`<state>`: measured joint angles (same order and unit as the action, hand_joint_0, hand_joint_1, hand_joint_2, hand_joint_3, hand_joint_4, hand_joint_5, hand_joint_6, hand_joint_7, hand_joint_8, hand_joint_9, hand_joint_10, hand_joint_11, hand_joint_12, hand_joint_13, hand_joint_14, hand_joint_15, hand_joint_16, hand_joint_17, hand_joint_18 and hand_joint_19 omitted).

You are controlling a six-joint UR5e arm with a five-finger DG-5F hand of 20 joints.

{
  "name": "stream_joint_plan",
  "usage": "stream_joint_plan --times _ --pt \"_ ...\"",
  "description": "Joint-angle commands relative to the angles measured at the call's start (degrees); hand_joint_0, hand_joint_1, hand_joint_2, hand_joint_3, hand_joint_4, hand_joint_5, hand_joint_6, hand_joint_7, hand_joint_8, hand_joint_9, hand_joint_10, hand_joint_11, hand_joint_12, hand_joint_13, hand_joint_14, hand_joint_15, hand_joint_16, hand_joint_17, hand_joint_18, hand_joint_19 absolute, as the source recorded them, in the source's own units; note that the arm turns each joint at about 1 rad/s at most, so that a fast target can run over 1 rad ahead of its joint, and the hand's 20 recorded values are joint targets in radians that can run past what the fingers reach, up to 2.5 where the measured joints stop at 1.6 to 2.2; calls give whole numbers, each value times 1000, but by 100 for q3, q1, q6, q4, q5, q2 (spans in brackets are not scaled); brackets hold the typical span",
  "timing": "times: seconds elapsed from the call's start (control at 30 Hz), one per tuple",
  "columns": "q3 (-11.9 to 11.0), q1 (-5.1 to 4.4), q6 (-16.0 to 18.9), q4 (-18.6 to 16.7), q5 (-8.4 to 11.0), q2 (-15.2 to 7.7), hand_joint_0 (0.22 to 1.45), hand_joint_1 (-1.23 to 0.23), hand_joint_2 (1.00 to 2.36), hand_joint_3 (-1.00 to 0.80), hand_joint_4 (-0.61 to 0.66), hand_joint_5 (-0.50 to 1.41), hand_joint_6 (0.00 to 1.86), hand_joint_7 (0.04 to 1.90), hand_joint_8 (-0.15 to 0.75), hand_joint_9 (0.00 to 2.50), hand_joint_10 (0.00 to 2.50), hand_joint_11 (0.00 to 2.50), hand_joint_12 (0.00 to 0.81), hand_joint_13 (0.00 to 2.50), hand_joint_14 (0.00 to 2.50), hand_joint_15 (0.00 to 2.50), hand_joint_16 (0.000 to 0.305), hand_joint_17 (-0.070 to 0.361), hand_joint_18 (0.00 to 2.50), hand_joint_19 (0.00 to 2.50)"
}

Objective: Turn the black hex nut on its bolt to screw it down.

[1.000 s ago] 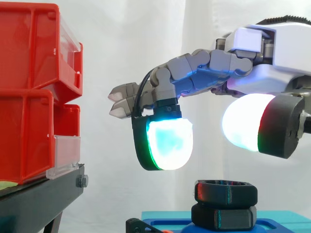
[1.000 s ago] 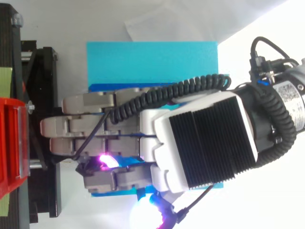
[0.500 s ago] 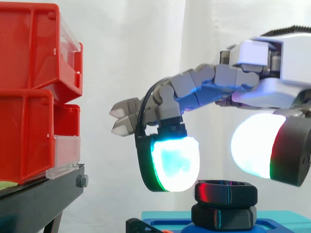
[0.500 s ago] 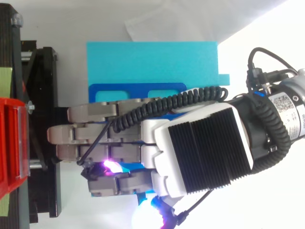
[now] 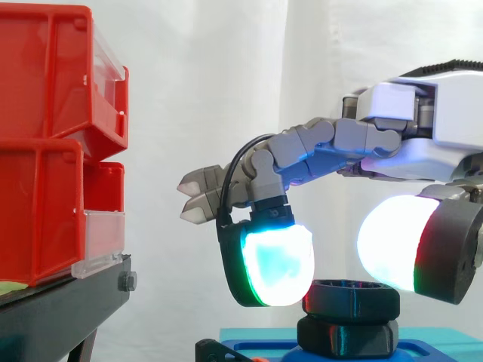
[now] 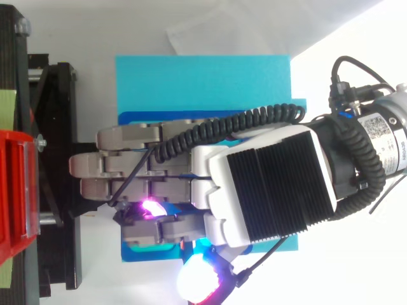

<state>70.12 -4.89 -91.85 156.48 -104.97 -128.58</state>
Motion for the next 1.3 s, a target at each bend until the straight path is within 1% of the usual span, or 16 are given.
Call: stream_joint_plan --times 0.0,0.07,0.2,0.4,0.53,0.67,0.87,1.0,1.2,1.27 --pt "1 23 -26 49 -6 0 470 -409 1000 -500 219 -141 549 1380 253 411 0 0 338 221 0 0 59 132 336 51" --pt "1 32 -61 84 -15 0 453 -476 1000 -500 234 -148 555 1358 260 411 0 0 348 209 0 0 61 136 337 42" --pt "1 32 -70 67 -24 0 436 -536 1000 -500 247 -152 562 1330 268 413 0 0 357 203 0 0 62 140 340 33" --pt "1 32 -114 49 -24 0 430 -547 1000 -500 256 -153 563 1334 270 414 0 0 360 203 0 0 63 142 342 32" --pt "1 14 -141 49 -24 0 427 -548 1000 -500 248 -154 552 1345 270 416 0 0 363 201 0 0 64 143 342 37" --pt "1 -30 -149 49 3 0 424 -547 1000 -500 253 -155 544 1367 273 415 0 0 366 200 0 0 64 144 343 29" --pt "1 -38 -158 14 3 0 424 -528 1000 -500 252 -153 531 1375 273 416 0 0 366 199 0 0 64 144 341 36" --pt "1 -38 -185 14 3 0 427 -486 1000 -500 244 -152 522 1385 272 415 0 0 366 198 0 0 63 143 337 39" --pt "1 -12 -228 14 -15 0 444 -354 1000 -500 232 -146 512 1375 266 413 0 0 357 190 0 0 62 139 325 52" --pt "1 -3 -228 14 -15 0 444 -337 1000 -500 239 -144 522 1366 265 414 0 0 354 188 0 0 62 139 324 58"
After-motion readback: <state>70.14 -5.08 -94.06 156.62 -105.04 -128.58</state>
